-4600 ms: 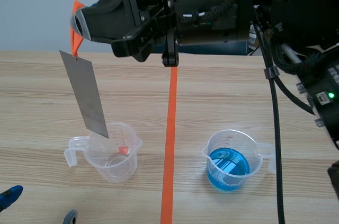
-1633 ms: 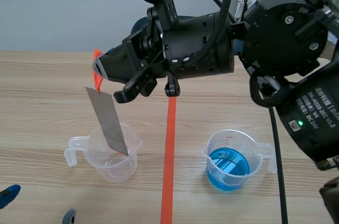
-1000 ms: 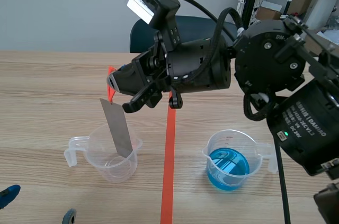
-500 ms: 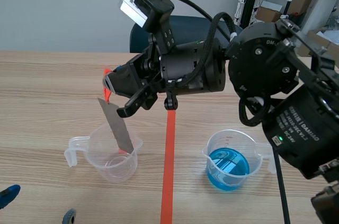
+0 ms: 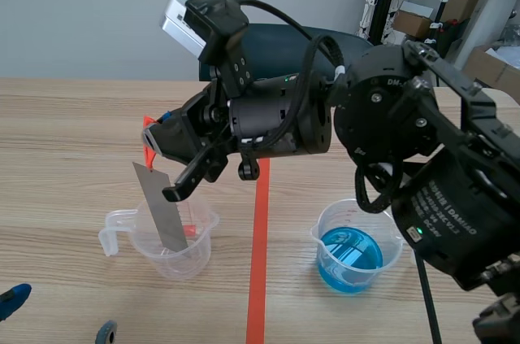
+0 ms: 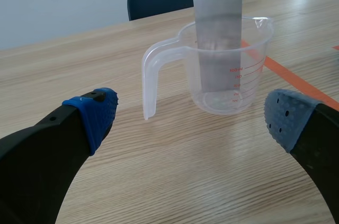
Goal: Do the redox reaction experiment. put the plate into the left beaker
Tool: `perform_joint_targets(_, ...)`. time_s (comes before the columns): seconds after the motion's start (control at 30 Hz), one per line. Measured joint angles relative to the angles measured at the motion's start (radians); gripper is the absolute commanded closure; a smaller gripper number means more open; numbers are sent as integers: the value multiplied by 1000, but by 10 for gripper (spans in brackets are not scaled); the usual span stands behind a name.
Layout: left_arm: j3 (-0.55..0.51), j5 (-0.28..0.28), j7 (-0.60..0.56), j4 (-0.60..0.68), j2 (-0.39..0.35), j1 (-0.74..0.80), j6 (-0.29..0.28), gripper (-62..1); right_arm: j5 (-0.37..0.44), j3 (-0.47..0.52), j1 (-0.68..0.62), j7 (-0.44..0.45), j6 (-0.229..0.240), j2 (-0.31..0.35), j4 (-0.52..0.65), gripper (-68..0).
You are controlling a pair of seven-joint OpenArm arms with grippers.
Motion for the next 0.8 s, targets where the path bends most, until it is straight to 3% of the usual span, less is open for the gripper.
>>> perform_joint_targets(0.23, 0, 0, 0, 0, 0, 0, 0, -583, -65, -24, -19, 28, 0, 0, 0, 1)
perform_joint_targets(0.3, 0, 0, 0, 0, 0, 0, 0, -583, -65, -24, -19, 28, 0, 0, 0, -50)
perform_joint_targets(0.37, 0, 0, 0, 0, 0, 0, 0, -583, -65, -24, -19, 28, 0, 0, 0, -194)
perform_joint_targets(0.4, 0, 0, 0, 0, 0, 0, 0, -583, -72, -24, -19, 35, 0, 0, 0, -304)
perform_joint_targets(0.47, 0, 0, 0, 0, 0, 0, 0, -583, -81, -24, -19, 67, 0, 0, 0, -587)
perform_joint_targets(0.5, 0, 0, 0, 0, 0, 0, 0, -583, -79, -24, -19, 77, 0, 0, 0, -679)
perform_joint_targets(0.57, 0, 0, 0, 0, 0, 0, 0, -583, -80, -24, -19, 96, -12, 0, 0, -679)
perform_joint_targets(0.67, 0, 0, 0, 0, 0, 0, 0, -583, -82, -24, -18, 121, -74, 0, 0, -679)
perform_joint_targets(0.8, 0, 0, 0, 0, 0, 0, 0, -583, -116, -22, -19, 121, -83, 0, 0, -679)
